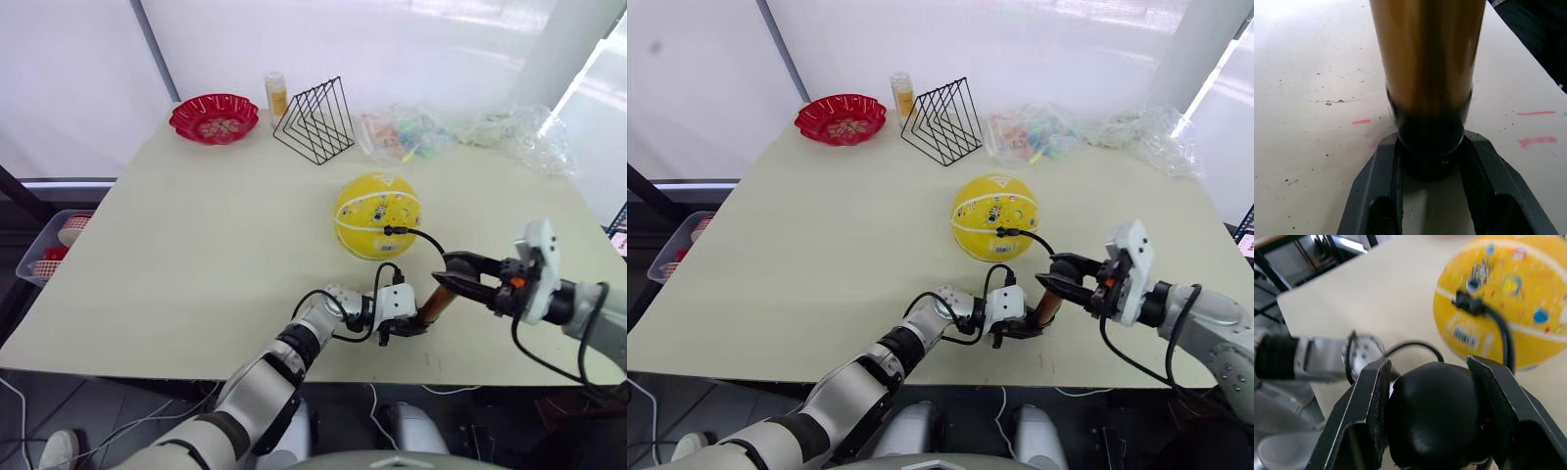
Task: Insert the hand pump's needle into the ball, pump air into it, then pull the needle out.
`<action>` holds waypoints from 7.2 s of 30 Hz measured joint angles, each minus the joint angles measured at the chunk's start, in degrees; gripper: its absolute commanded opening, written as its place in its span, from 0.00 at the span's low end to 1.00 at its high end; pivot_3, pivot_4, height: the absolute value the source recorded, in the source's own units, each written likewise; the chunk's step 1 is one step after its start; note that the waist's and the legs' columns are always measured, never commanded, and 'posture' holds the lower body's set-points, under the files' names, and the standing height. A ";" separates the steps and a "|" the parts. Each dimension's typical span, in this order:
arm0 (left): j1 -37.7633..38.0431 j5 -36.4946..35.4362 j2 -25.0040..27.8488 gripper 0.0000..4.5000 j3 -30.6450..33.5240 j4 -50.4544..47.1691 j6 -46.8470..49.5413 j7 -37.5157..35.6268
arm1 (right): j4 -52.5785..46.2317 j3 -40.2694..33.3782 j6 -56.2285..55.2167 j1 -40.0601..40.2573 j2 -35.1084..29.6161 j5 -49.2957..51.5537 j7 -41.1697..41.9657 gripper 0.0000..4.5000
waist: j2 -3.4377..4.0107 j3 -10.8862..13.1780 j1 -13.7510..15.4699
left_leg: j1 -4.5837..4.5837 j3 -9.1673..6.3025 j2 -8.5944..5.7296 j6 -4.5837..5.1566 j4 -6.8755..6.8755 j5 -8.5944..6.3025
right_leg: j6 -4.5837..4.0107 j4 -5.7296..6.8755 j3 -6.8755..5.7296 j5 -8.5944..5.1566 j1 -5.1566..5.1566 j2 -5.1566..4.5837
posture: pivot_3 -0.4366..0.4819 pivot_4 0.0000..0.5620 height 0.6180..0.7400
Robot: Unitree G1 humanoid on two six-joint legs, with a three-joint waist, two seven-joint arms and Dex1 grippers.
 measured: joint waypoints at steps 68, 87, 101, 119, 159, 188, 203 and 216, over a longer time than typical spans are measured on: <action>-0.57 0.15 -0.23 0.25 -0.02 0.55 0.03 -0.20 | -3.33 -3.92 6.41 0.48 -0.44 4.76 -4.92 0.44 | 0.60 0.12 0.01 | -0.15 -0.83 -0.06 -0.01 0.48 0.00 | -0.05 0.09 -0.55 0.02 0.30 0.17 | 0.48 0.27 0.96; -1.12 0.10 -0.51 0.25 0.18 0.54 0.03 -0.49 | 3.44 -18.89 16.89 -15.66 -13.37 24.96 -2.52 0.44 | 0.90 0.42 0.01 | -0.19 -0.79 -0.09 0.00 0.52 0.01 | -0.05 0.10 -0.52 0.03 0.29 0.08 | 0.48 0.27 0.96; -0.79 0.14 -0.27 0.25 0.08 0.63 0.26 -0.37 | -3.33 -4.09 6.38 -3.07 -0.86 5.16 -4.40 0.44 | 0.69 0.16 -0.04 | -0.15 -0.96 -0.08 -0.01 0.51 0.01 | -0.05 0.10 -0.37 0.01 0.34 0.33 | 0.48 0.27 0.96; -1.34 0.13 -0.51 0.25 0.18 0.62 0.26 -0.63 | 3.34 -18.25 15.31 -15.06 -11.52 22.01 -0.27 0.44 | 0.95 0.46 -0.05 | -0.17 -0.90 -0.12 -0.01 0.53 0.01 | -0.04 0.09 -0.19 0.02 0.34 0.30 | 0.48 0.27 0.96; -1.61 0.05 -0.66 0.25 0.21 0.89 0.31 -0.64 | 6.26 -17.00 16.46 -18.05 -12.61 22.94 -0.67 0.44 | 1.08 0.46 -0.17 | -0.30 -0.89 -0.12 -0.01 0.49 0.02 | -0.17 0.03 2.30 -0.06 0.15 1.29 | 0.48 0.27 0.96; -1.16 0.15 -0.50 0.25 0.13 0.90 0.31 -0.69 | 0.43 -17.23 10.52 -11.64 -5.00 19.36 -1.92 0.44 | 1.03 0.02 -0.23 | -0.27 -0.87 -0.10 -0.02 0.22 0.01 | -0.20 0.00 2.44 -0.08 0.07 1.22 | 0.48 0.27 0.96; -0.71 0.18 -0.40 0.25 0.01 0.90 0.31 -0.48 | -3.44 -9.63 2.30 -0.69 2.28 8.09 -3.45 0.44 | 0.67 -0.39 -0.29 | -0.21 -0.84 -0.09 -0.02 0.02 0.01 | -0.26 -0.02 2.53 -0.12 0.01 1.21 | 0.48 0.27 0.96; -0.82 0.35 -0.34 0.25 -0.34 0.92 0.30 -0.32 | 0.08 -0.81 -11.35 5.45 9.37 -6.53 0.05 0.44 | 0.83 -0.56 -0.16 | -0.12 -0.83 -0.12 -0.02 -0.06 0.02 | -0.30 0.00 2.27 -0.14 0.03 1.33 | 0.48 0.27 0.96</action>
